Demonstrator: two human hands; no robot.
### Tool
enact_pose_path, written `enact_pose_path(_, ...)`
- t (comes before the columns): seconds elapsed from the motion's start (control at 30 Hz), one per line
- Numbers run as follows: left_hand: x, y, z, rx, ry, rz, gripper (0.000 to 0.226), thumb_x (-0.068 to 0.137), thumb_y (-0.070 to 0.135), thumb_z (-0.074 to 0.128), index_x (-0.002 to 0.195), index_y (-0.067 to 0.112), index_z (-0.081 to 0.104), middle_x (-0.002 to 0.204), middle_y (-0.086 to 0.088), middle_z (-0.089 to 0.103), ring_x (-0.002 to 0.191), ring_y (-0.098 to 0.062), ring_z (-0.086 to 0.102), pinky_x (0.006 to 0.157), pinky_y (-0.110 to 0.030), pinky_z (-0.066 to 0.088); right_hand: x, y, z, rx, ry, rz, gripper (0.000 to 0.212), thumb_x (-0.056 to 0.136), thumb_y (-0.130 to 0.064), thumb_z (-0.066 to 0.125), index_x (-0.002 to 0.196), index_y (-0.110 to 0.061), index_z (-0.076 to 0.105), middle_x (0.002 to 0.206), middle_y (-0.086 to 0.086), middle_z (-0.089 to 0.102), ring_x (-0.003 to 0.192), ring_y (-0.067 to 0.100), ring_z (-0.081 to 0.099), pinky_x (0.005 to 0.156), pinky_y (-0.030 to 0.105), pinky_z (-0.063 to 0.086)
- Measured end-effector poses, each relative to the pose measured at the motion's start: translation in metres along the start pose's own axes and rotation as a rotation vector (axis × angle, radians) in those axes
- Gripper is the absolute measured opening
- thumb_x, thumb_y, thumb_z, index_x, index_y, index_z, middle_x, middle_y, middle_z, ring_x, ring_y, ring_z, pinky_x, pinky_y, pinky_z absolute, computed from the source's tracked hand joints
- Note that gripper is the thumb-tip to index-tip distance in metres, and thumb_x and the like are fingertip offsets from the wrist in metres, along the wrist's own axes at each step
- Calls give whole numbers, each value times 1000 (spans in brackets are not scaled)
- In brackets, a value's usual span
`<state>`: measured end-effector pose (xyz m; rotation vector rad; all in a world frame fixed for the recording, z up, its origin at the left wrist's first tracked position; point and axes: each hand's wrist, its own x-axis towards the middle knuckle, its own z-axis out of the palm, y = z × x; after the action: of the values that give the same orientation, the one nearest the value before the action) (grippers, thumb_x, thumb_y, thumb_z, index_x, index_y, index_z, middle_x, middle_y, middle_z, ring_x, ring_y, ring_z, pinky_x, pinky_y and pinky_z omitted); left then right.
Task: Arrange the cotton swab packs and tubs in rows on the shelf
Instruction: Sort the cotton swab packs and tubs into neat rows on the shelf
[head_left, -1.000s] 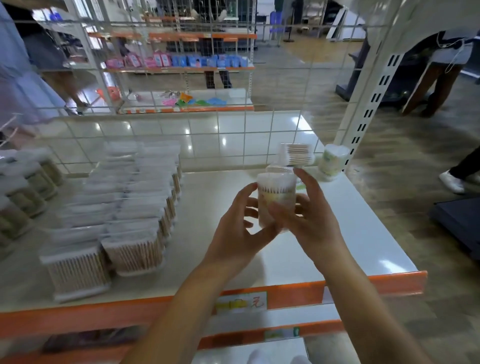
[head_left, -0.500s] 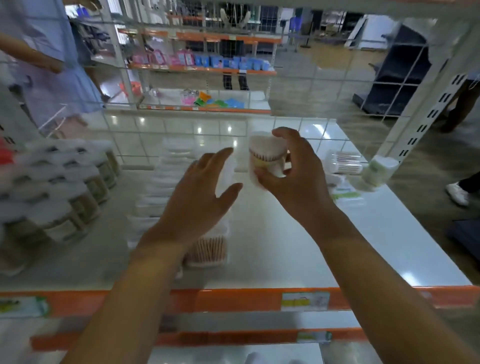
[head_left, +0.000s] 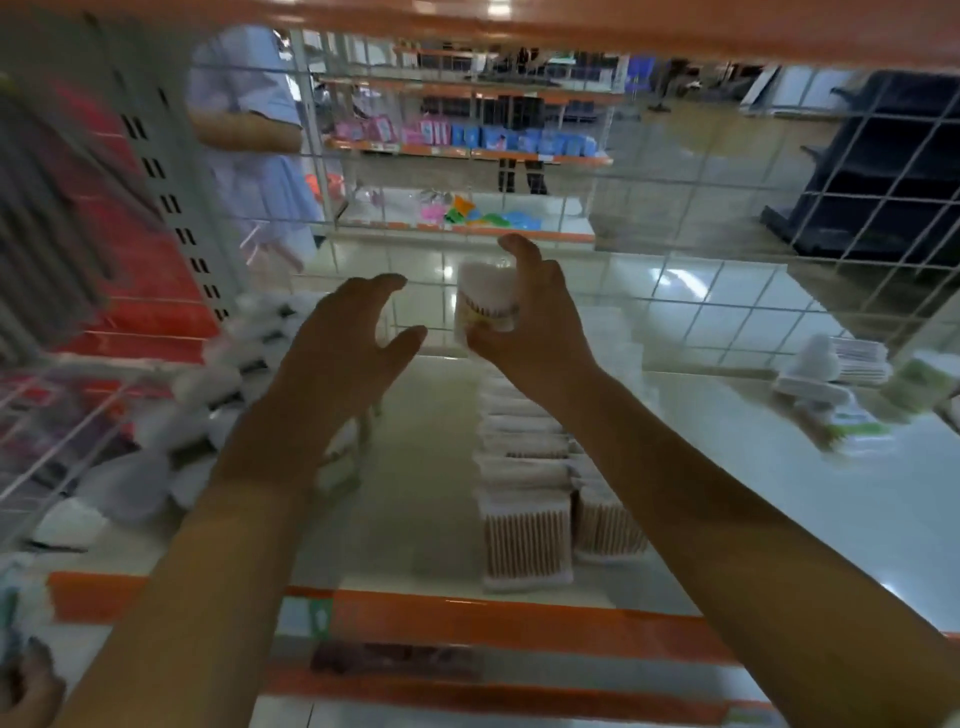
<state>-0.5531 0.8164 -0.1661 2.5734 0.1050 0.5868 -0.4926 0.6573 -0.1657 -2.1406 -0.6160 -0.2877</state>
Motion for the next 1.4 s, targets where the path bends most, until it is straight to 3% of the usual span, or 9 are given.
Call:
enact_pose_path(0.1, 15, -28, -7, 4, -74, -40, 50, 90, 33, 56, 136, 20, 41, 132, -8, 47, 119, -24, 45, 97, -37, 38, 19, -3, 29, -75, -74, 10, 70, 75, -14, 71, 135, -17, 34, 121, 9, 39, 93, 14, 43, 61, 7, 31)
enact_pose_path(0.27, 43, -59, -10, 49, -163, -17, 46, 90, 28, 57, 132, 12, 46, 131, -13, 49, 119, -27, 46, 94, -35, 37, 47, 7, 71, -260, -161, 29, 63, 76, -21, 72, 130, -13, 40, 122, 12, 48, 107, 26, 49, 80, 27, 39)
enact_pose_path(0.4, 63, -75, -5, 85, -261, -9, 42, 90, 20, 56, 130, 8, 48, 128, -15, 52, 118, -27, 48, 92, -32, 37, 61, 14, 92, -388, -218, 77, 65, 76, -24, 72, 131, -10, 39, 126, 14, 42, 109, 29, 49, 87, 33, 44)
enact_pose_path(0.63, 69, -97, 7, 146, -366, -27, 42, 89, 23, 57, 130, 13, 49, 129, -11, 52, 115, -25, 50, 96, -35, 39, 60, 10, 99, -399, -219, 109, 67, 76, -25, 72, 132, -9, 40, 127, 15, 41, 110, 29, 50, 92, 38, 47)
enact_pose_path(0.97, 50, -95, 3, 49, -333, 119, 41, 89, 22, 59, 128, 13, 51, 128, -7, 54, 109, -19, 53, 88, -26, 40, 30, -8, 86, -368, -267, 81, 67, 78, -26, 70, 134, -13, 37, 128, 13, 40, 112, 28, 47, 89, 35, 43)
enact_pose_path(1.07, 41, -86, 1, -128, -340, 123, 43, 89, 10, 58, 131, 10, 48, 125, -6, 56, 106, -10, 51, 83, -18, 41, 25, -11, 83, -252, -256, 89, 79, 74, -18, 74, 139, -13, 28, 128, 11, 44, 110, 24, 48, 84, 29, 40)
enact_pose_path(1.17, 36, -81, -3, -470, -384, 54, 47, 84, -14, 52, 128, 1, 48, 115, -12, 59, 91, -3, 60, 72, -12, 49, 21, -15, 75, -50, -241, 105, 87, 68, -5, 78, 137, -12, 25, 117, 7, 49, 94, 18, 51, 69, 20, 43)
enact_pose_path(1.23, 35, -82, -8, -640, -390, 13, 47, 81, -20, 50, 122, 2, 53, 102, -7, 63, 78, 0, 65, 70, -17, 52, 19, -15, 69, 149, -192, 150, 83, 65, 3, 78, 131, -11, 30, 116, 5, 47, 91, 17, 54, 60, 18, 48)
enact_pose_path(1.4, 32, -80, -11, -825, -285, -8, 34, 79, -16, 57, 97, 13, 63, 85, 2, 68, 77, -8, 66, 74, -24, 55, 9, -14, 57, 562, -107, 251, 56, 67, 14, 71, 112, -10, 47, 115, -1, 51, 94, 17, 60, 68, 23, 57)
